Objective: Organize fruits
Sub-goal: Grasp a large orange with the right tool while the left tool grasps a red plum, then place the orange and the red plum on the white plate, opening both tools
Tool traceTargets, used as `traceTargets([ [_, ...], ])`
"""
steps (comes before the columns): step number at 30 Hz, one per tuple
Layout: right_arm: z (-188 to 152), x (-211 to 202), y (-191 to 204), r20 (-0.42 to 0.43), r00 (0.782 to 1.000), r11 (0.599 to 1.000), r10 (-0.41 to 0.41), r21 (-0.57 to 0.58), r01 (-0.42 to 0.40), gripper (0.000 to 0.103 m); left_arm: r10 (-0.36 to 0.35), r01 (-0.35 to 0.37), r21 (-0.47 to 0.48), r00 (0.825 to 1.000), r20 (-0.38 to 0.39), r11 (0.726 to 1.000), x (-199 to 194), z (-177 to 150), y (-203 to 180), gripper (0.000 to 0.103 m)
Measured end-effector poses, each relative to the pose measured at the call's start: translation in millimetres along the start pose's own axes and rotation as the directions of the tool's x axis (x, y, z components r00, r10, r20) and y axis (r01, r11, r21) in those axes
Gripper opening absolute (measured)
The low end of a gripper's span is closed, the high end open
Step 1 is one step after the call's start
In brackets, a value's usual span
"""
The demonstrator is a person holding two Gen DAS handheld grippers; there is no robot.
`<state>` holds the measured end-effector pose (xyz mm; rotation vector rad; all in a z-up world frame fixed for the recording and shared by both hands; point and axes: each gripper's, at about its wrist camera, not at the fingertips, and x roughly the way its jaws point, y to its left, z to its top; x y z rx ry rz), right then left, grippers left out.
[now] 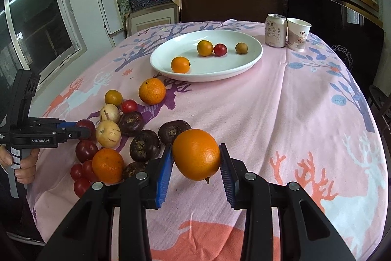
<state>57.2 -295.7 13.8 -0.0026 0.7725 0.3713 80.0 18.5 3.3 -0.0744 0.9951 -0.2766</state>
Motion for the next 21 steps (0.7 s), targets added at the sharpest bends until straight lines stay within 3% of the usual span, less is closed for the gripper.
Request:
traceTargets([
  [4, 27, -4, 0, 0.078, 0.996, 0.999, -0.031, -0.012, 0.032, 0.038, 0.067, -0.074, 0.053, 0.991, 0.119, 0.996, -15, 41, -15, 0.039],
  [7, 52, 4, 1, 0.145, 0.988, 0.999, -0.049, -0.009, 0.051, 0.038, 0.164, -0.187, 0.083, 0.961, 0.224, 0.979, -11, 77, -32, 0.039],
  [9, 68, 17, 0, 0.164, 0.985, 0.998, -0.058, 0.004, 0.058, 0.038, 0.205, -0.233, 0.089, 0.946, 0.251, 0.968, 2, 100, -41, 0.039],
  [14, 98, 65, -7, 0.108, 0.992, 0.997, -0.063, 0.051, 0.058, 0.038, 0.225, -0.239, 0.056, 0.957, 0.183, 0.970, 51, 141, -49, 0.039],
  [21, 106, 112, -28, 0.017, 0.999, 0.986, -0.043, 0.162, 0.040, 0.038, 0.215, -0.211, -0.043, 0.972, 0.098, 0.976, 90, 156, -35, 0.040],
])
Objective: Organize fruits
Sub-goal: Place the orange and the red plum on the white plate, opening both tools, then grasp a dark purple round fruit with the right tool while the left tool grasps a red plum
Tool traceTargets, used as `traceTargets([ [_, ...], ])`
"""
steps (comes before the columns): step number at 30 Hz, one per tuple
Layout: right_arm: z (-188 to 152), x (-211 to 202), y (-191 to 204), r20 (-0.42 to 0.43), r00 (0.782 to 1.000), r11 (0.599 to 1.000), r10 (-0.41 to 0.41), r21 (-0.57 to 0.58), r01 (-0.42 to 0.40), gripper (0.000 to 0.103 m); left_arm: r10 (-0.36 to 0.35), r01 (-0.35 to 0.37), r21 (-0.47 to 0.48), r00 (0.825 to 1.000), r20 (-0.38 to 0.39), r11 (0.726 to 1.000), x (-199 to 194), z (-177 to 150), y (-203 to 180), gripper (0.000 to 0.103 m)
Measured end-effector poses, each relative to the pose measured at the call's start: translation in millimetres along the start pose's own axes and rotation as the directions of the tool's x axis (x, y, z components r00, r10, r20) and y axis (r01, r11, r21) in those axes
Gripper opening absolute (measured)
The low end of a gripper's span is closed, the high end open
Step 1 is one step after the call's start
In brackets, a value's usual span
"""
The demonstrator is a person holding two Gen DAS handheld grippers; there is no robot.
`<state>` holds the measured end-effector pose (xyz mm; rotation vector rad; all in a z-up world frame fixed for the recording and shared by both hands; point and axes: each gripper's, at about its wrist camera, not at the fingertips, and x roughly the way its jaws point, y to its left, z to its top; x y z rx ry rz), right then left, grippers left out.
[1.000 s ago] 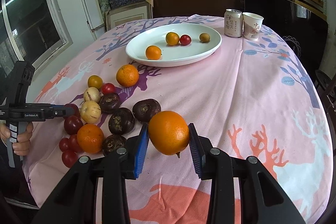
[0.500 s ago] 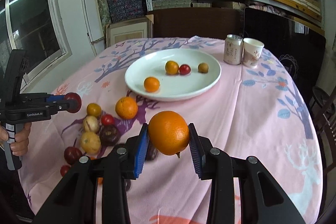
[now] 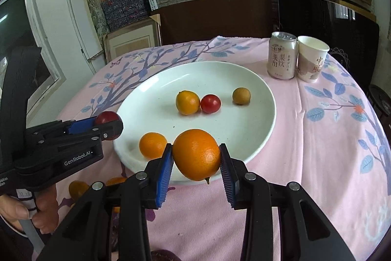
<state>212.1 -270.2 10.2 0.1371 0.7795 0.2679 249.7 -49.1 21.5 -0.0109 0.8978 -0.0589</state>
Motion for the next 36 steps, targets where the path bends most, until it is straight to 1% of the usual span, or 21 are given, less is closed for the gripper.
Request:
traceTargets([
  [1, 0, 4, -3, -0.014, 1.000, 1.000, 0.006, 0.019, -0.006, 0.039, -0.005, 0.005, -0.017, 1.000, 0.004, 1.000, 1, 1, 2, 0.042],
  [2, -1, 5, -5, -0.017, 1.000, 0.999, 0.013, 0.033, -0.012, 0.040, -0.006, 0.007, -0.034, 1.000, 0.016, 0.999, 0, 1, 4, 0.058],
  [3, -2, 4, -7, -0.010, 1.000, 0.999, 0.017, 0.042, -0.017, 0.045, 0.000, 0.002, -0.049, 0.999, 0.035, 0.999, -3, 2, 5, 0.077],
  [4, -3, 1, -9, 0.000, 1.000, 0.999, 0.012, 0.047, -0.012, 0.052, 0.008, -0.004, -0.061, 0.998, 0.067, 0.998, -8, 2, 7, 0.083],
  [5, -4, -2, -9, 0.010, 1.000, 0.999, 0.007, 0.048, -0.008, 0.054, 0.013, -0.007, -0.063, 0.996, 0.093, 0.998, -14, 2, 8, 0.085],
  [6, -5, -6, -10, 0.017, 1.000, 0.999, 0.010, 0.047, -0.011, 0.055, 0.014, -0.009, -0.057, 0.995, 0.102, 0.998, -18, 2, 9, 0.085],
  [8, -9, -16, -10, 0.026, 0.999, 0.999, 0.019, 0.039, -0.020, 0.055, 0.008, -0.004, -0.043, 0.996, 0.094, 0.999, -25, -1, 10, 0.085],
  [11, -19, -35, -11, 0.034, 0.999, 1.000, 0.021, 0.013, -0.022, 0.056, 0.009, -0.007, -0.017, 0.996, 0.092, 1.000, -39, -13, 16, 0.085],
  [15, -41, -66, -12, 0.053, 0.998, 0.999, 0.024, -0.040, -0.022, 0.065, 0.009, -0.011, 0.021, 0.996, 0.088, 1.000, -60, -41, 21, 0.087],
  [17, -55, -79, -7, 0.049, 0.999, 0.996, 0.018, -0.091, -0.013, 0.068, 0.008, -0.011, 0.034, 0.996, 0.084, 0.999, -70, -56, 24, 0.088],
  [19, -70, -91, -2, 0.050, 0.999, 0.989, 0.000, -0.146, 0.008, 0.076, -0.004, 0.000, 0.041, 0.997, 0.078, 0.999, -78, -72, 27, 0.088],
  [21, -86, -100, 5, 0.045, 0.999, 0.980, -0.014, -0.199, 0.023, 0.081, -0.006, 0.003, 0.043, 0.998, 0.065, 0.999, -85, -88, 32, 0.088],
  [24, -109, -108, 15, 0.002, 1.000, 0.967, 0.007, -0.256, -0.007, 0.082, -0.018, 0.017, 0.035, 0.999, 0.042, 0.999, -94, -113, 40, 0.088],
  [26, -122, -113, 22, -0.024, 0.999, 0.959, 0.026, -0.281, -0.032, 0.082, -0.013, 0.012, 0.031, 0.999, 0.037, 0.999, -100, -128, 46, 0.088],
  [30, -145, -116, 38, -0.112, 0.989, 0.937, 0.096, -0.327, -0.127, 0.081, 0.011, -0.012, 0.021, 1.000, 0.027, 1.000, -110, -151, 57, 0.088],
  [31, -149, -117, 42, -0.129, 0.986, 0.931, 0.103, -0.336, -0.141, 0.077, 0.020, -0.020, 0.019, 0.999, 0.028, 1.000, -112, -156, 59, 0.088],
  [33, -154, -115, 49, -0.156, 0.982, 0.922, 0.107, -0.354, -0.157, 0.072, 0.024, -0.025, 0.009, 0.999, 0.027, 1.000, -116, -163, 65, 0.088],
  [36, -159, -107, 61, -0.185, 0.980, 0.910, 0.080, -0.388, -0.147, 0.072, 0.016, -0.016, 0.010, 1.000, 0.013, 1.000, -119, -172, 71, 0.088],
])
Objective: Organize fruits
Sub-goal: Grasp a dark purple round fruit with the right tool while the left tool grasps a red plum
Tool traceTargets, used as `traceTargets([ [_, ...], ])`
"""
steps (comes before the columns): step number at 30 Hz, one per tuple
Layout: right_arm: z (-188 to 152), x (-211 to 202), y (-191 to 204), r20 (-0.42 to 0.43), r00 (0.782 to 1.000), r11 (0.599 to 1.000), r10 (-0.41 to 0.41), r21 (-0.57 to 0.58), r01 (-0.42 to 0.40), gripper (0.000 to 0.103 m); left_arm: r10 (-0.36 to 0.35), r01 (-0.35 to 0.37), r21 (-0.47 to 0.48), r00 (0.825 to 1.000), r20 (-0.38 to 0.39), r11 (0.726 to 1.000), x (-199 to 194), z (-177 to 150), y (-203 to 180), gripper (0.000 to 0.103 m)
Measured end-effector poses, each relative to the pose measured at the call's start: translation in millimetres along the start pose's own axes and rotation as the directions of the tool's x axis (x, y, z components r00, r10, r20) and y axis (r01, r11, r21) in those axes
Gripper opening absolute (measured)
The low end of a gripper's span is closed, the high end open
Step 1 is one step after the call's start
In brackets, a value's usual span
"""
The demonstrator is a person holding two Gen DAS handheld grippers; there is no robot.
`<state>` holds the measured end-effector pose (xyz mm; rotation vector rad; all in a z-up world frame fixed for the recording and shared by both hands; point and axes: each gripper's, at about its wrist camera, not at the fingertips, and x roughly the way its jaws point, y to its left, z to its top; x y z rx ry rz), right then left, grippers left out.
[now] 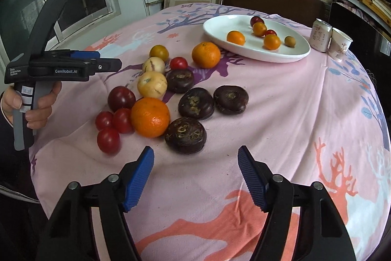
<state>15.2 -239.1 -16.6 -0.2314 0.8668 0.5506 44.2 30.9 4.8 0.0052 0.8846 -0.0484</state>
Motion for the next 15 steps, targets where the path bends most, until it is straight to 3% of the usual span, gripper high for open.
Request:
traceTargets([
  [5, 11, 20, 10, -0.033, 0.999, 0.999, -0.029, -0.026, 0.028, 0.072, -0.019, 0.019, 0.021, 1.000, -0.004, 1.000, -8, -9, 1, 0.088],
  [9, 15, 30, 12, -0.057, 0.998, 0.999, -0.026, -0.028, 0.024, 0.043, -0.054, 0.055, 0.047, 0.998, -0.017, 0.997, -12, -16, -5, 0.088],
  [15, 6, 16, 5, -0.028, 1.000, 1.000, -0.005, 0.012, 0.006, 0.043, -0.117, 0.121, 0.109, 0.992, -0.040, 0.987, -20, -27, -20, 0.088],
])
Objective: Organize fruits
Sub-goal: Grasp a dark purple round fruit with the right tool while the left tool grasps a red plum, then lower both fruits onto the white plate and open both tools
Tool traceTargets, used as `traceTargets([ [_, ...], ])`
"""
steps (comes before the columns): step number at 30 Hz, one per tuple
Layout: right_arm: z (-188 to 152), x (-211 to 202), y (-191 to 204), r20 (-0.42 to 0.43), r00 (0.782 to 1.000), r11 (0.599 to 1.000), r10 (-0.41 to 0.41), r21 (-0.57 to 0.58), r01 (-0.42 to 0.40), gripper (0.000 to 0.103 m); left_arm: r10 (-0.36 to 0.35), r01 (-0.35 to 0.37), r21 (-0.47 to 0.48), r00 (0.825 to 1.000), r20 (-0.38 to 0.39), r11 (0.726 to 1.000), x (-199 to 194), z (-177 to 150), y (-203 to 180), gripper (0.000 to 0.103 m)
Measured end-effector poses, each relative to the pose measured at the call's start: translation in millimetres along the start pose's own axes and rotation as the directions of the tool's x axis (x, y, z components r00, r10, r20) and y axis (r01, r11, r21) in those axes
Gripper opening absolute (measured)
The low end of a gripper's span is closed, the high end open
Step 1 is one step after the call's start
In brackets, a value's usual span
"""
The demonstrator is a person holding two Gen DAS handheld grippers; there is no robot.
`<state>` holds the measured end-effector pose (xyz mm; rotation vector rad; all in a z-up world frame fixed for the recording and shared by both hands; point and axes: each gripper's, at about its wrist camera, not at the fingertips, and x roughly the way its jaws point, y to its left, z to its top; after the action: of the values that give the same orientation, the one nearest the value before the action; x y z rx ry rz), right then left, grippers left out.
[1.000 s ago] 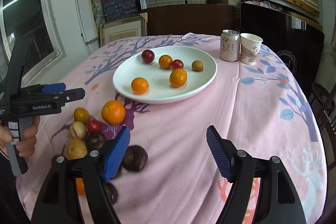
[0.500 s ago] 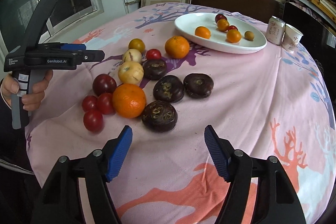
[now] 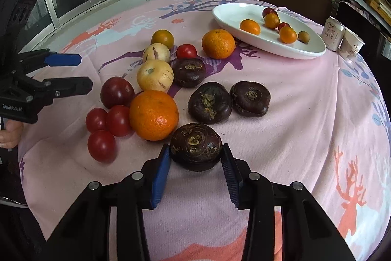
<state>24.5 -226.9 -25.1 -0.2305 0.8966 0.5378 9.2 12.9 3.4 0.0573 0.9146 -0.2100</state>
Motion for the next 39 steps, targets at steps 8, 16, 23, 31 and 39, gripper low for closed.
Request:
traceTargets([
  [8, -13, -18, -18, 0.037, 0.999, 0.999, -0.001, 0.050, -0.001, 0.043, -0.068, 0.068, 0.055, 0.998, -0.012, 0.996, -2, -3, -19, 0.088],
  [16, -13, -21, -14, 0.056, 0.998, 0.999, 0.014, 0.052, -0.017, 0.043, -0.137, 0.129, -0.091, 0.986, -0.095, 0.987, 34, 19, -9, 0.062],
  [23, -14, -22, -16, 0.060, 0.998, 0.998, 0.019, 0.057, -0.022, 0.043, -0.225, 0.214, -0.137, 0.972, -0.072, 0.967, 44, 18, -12, 0.038],
  [31, -1, -28, -24, 0.099, 0.995, 0.998, -0.016, 0.064, 0.010, 0.043, -0.128, 0.122, -0.086, 0.990, -0.063, 0.989, 32, 37, -12, 0.037],
  [39, 54, -42, -59, 0.245, 0.961, 0.988, -0.125, 0.118, 0.098, 0.043, 0.026, -0.033, 0.055, 0.991, 0.131, 0.998, 18, 113, -27, 0.038],
])
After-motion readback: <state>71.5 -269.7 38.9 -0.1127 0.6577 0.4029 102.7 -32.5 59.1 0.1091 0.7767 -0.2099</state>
